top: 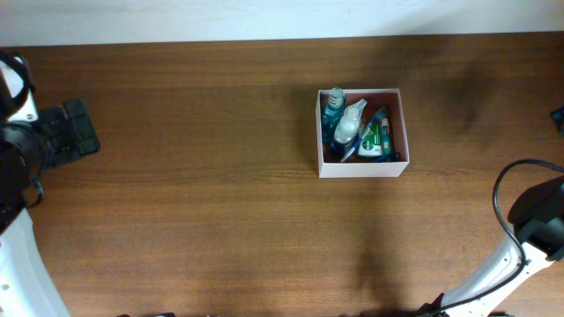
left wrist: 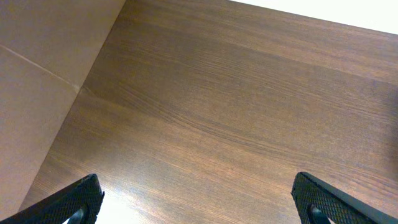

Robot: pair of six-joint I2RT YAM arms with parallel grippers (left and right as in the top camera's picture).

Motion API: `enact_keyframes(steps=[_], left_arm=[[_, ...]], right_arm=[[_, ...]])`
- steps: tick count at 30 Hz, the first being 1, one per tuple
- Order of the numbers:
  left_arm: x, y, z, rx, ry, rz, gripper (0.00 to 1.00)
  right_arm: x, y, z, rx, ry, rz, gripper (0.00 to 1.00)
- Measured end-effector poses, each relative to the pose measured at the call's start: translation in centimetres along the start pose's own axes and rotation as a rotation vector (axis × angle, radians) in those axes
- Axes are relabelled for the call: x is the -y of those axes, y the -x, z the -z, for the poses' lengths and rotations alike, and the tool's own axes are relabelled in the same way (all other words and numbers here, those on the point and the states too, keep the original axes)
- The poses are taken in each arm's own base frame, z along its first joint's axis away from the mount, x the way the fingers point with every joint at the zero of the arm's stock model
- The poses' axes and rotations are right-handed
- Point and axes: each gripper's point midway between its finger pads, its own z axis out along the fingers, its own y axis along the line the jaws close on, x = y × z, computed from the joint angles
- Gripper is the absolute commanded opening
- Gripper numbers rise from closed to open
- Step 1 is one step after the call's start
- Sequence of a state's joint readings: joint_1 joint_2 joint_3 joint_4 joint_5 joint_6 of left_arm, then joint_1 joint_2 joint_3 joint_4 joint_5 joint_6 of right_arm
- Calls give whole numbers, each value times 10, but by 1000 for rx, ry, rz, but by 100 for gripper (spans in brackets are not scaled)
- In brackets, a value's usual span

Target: Pack container

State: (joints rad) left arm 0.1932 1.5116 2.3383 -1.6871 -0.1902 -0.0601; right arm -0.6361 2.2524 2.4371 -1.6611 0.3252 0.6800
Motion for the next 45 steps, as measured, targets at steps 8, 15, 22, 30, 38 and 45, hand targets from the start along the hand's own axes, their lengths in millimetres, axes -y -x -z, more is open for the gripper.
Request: enact_keyframes(steps=[8, 15, 22, 30, 38, 45], left_arm=[[0, 0, 0, -1, 0, 0, 99], [0, -1, -1, -3, 2, -1, 99], [-2, -5, -2, -14, 10, -4, 99], [-1, -25, -13, 92, 4, 17, 100], [29, -1, -16, 519, -177, 57, 100], [40, -36, -14, 695, -256, 51, 99]], right_arm=[[0, 0, 0, 0, 0, 0, 99], [0, 0, 0, 0, 0, 0, 99], [0, 0, 0, 1, 0, -1, 99], [0, 0, 0, 1, 0, 0, 99], [0, 0, 0, 0, 0, 0, 99], [0, 0, 0, 0, 0, -1, 99]])
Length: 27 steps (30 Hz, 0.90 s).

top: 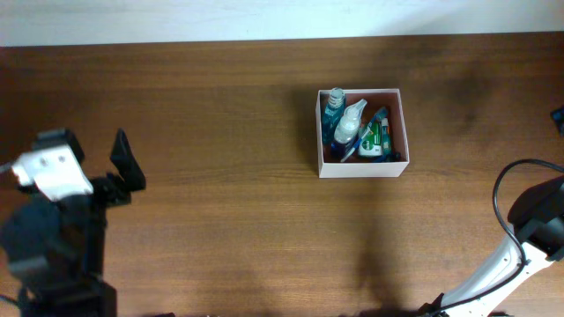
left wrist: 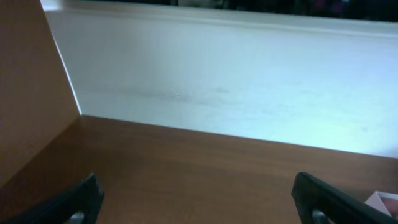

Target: Pack container

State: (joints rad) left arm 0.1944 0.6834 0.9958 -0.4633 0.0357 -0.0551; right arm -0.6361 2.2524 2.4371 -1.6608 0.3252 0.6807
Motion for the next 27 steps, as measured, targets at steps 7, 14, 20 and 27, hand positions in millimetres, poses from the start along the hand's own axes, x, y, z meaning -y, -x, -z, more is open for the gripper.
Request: enact_keyframes(steps=[7, 14, 20, 27], left_arm=[[3, -18, 24, 189, -30, 5, 99], [9, -49, 33, 301, -86, 116, 99], [17, -80, 21, 327, -145, 199, 99], [22, -95, 20, 351, -181, 221, 99]], right_arm=[[0, 0, 0, 0, -1, 1, 99], [0, 0, 0, 0, 0, 0, 99], [0, 0, 0, 0, 0, 0, 99], [0, 0, 0, 0, 0, 0, 99]])
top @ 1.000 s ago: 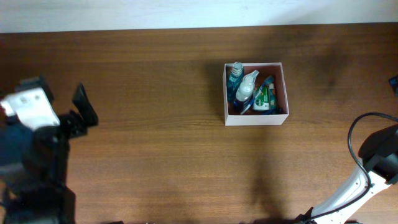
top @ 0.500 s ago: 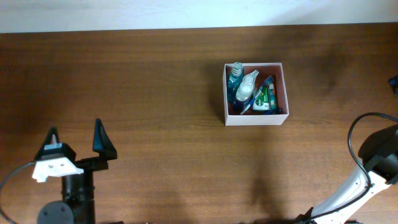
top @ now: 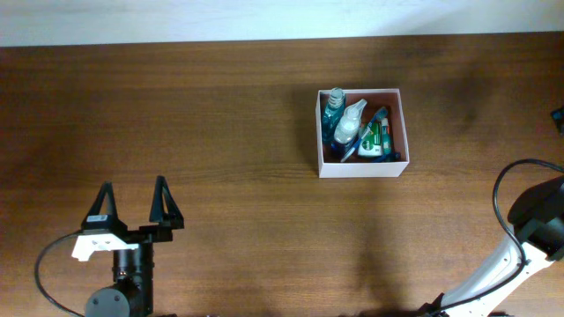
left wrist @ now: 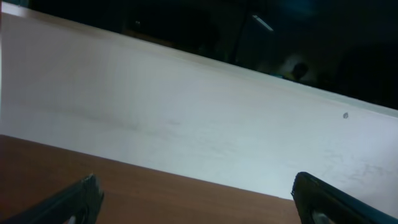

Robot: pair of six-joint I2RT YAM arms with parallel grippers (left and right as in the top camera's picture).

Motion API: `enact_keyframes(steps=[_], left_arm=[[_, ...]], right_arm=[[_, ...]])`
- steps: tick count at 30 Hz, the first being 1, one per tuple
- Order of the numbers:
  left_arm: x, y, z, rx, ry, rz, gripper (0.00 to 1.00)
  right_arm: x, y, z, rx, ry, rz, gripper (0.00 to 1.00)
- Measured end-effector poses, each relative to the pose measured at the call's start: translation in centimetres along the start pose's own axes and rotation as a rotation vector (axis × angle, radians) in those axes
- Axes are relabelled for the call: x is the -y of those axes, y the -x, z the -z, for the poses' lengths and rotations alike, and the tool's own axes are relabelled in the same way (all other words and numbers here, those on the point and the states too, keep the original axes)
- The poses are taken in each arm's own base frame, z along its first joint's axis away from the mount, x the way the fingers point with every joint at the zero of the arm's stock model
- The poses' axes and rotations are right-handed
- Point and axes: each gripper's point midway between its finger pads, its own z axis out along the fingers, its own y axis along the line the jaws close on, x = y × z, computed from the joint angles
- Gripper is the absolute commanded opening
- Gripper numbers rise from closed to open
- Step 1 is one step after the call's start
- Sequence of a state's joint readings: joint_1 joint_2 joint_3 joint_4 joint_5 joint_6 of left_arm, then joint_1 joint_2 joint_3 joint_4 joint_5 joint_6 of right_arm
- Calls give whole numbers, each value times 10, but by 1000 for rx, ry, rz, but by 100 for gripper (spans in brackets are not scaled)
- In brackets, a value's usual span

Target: Pack container

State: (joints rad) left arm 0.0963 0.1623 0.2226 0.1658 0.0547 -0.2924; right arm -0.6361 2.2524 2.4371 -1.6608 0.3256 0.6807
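Observation:
A small white box (top: 320,132) with a reddish inside stands right of the table's middle. In it are a blue bottle (top: 333,104), a white spray bottle (top: 350,123) and a green and white pack (top: 376,139). My left gripper (top: 134,202) is at the front left, far from the box, open and holding nothing, its fingers pointing toward the back. In the left wrist view the open left gripper (left wrist: 194,202) faces the table's far edge and a white wall. Only part of the right arm (top: 538,224) shows at the front right; its gripper is out of view.
The brown wooden table (top: 220,114) fills the overhead view, with a white wall (left wrist: 186,124) behind its far edge. A black cable (top: 507,180) loops beside the right arm at the right edge.
The left arm has moved from the left side toward the front edge and a little right. Its wrist camera now tilts higher, showing more wall. The box and its contents are unchanged.
At first the left arm was at the table's left edge, gripper open and looking down at bare wood. Later it was lower on the left, facing the back wall. Now it sits at the front left, still open. The box kept its place throughout.

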Motion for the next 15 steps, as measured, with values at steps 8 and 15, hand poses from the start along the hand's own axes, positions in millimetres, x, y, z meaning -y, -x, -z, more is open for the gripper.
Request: enact_keyframes(steps=[8, 15], left_arm=[[-6, -24, 10, 8, -6, -25, 99], [-11, -52, 12, -33, -13, -127, 99]], right_arm=[[0, 0, 0, 0, 0, 0, 99], [0, 0, 0, 0, 0, 1, 99]])
